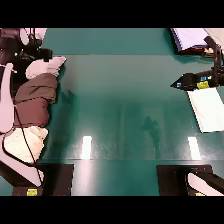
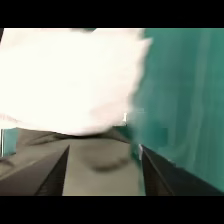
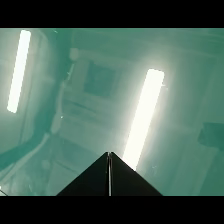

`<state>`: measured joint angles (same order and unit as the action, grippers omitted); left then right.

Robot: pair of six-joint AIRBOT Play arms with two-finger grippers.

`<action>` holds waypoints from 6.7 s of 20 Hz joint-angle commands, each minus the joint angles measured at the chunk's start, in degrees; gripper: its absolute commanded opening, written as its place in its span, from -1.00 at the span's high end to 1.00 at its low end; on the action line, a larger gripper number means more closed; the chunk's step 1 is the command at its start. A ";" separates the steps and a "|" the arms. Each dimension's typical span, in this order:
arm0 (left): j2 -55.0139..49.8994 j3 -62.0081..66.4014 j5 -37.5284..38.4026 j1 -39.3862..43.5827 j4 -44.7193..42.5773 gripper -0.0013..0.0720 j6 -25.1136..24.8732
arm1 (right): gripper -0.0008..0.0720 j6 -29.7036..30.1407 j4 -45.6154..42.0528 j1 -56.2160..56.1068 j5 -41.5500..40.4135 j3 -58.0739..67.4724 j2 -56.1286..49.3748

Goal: Fold the shirts.

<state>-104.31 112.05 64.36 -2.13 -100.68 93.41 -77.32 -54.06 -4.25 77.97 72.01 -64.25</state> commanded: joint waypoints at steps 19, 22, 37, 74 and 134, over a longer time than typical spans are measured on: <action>9.14 5.20 -9.46 -0.83 10.49 0.91 -5.33 | 0.94 -0.83 -0.11 1.84 -2.80 15.91 -0.17; 23.47 5.20 -4.79 4.79 10.49 0.91 -9.53 | 0.94 -0.83 -0.07 4.37 -2.60 24.59 -0.17; 35.78 -29.86 -11.08 40.72 21.35 -0.29 -5.05 | 0.94 -0.81 0.04 8.33 2.21 33.66 -0.28; 26.23 -48.43 -13.27 6.62 43.78 0.90 -10.97 | -0.33 3.50 8.35 -6.14 -11.04 -21.70 -4.17; 7.56 -14.27 5.86 6.62 30.36 -0.31 -12.35 | -0.11 -2.75 -10.21 -5.25 7.43 32.54 -36.28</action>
<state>-93.62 98.08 71.59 4.43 -71.07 80.93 -80.34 -70.65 -10.44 88.71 104.95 -97.25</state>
